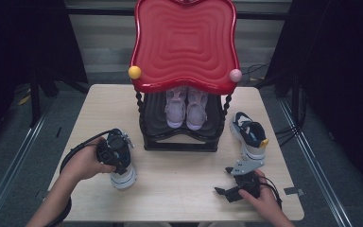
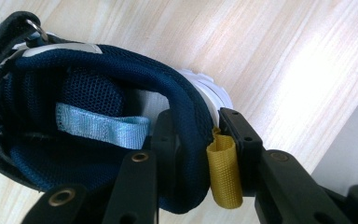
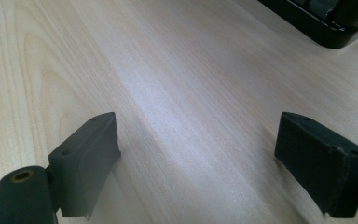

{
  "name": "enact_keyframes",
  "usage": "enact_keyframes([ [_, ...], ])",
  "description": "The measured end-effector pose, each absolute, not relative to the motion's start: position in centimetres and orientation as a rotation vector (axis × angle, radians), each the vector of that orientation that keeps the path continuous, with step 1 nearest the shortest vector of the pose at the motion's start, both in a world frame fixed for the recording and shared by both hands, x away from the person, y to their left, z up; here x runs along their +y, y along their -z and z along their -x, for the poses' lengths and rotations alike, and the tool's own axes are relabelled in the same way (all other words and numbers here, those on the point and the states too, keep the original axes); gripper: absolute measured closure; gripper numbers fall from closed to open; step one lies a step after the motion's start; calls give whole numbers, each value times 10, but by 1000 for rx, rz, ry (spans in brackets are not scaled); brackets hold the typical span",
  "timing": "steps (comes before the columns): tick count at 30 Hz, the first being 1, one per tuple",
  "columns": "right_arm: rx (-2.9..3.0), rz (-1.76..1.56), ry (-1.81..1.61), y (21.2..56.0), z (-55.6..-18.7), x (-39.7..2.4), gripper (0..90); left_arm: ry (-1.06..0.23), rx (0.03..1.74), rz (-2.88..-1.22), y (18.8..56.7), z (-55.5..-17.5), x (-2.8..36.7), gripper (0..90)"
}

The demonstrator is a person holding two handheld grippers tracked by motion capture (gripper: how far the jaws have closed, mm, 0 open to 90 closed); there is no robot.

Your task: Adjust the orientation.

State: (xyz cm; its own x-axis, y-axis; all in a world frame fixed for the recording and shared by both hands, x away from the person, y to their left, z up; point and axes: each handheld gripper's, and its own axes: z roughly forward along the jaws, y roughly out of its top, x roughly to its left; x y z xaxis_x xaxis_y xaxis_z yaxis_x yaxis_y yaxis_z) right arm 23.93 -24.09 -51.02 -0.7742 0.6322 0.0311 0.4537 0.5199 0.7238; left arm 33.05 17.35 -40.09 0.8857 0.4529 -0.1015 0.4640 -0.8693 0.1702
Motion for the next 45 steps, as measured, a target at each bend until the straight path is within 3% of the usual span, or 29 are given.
enact_keyframes([
  [11,2525,-919,-1099,510,-239,-241,127,115,824,-2795,399,-336,175,673],
  [27,2525,-919,-1099,510,-239,-241,127,118,792,-2854,398,-335,171,696],
  [36,2525,-919,-1099,510,-239,-241,127,141,750,-2907,399,-335,170,665],
  [45,2525,-919,-1099,510,-239,-241,127,162,711,-2957,398,-338,167,702],
])
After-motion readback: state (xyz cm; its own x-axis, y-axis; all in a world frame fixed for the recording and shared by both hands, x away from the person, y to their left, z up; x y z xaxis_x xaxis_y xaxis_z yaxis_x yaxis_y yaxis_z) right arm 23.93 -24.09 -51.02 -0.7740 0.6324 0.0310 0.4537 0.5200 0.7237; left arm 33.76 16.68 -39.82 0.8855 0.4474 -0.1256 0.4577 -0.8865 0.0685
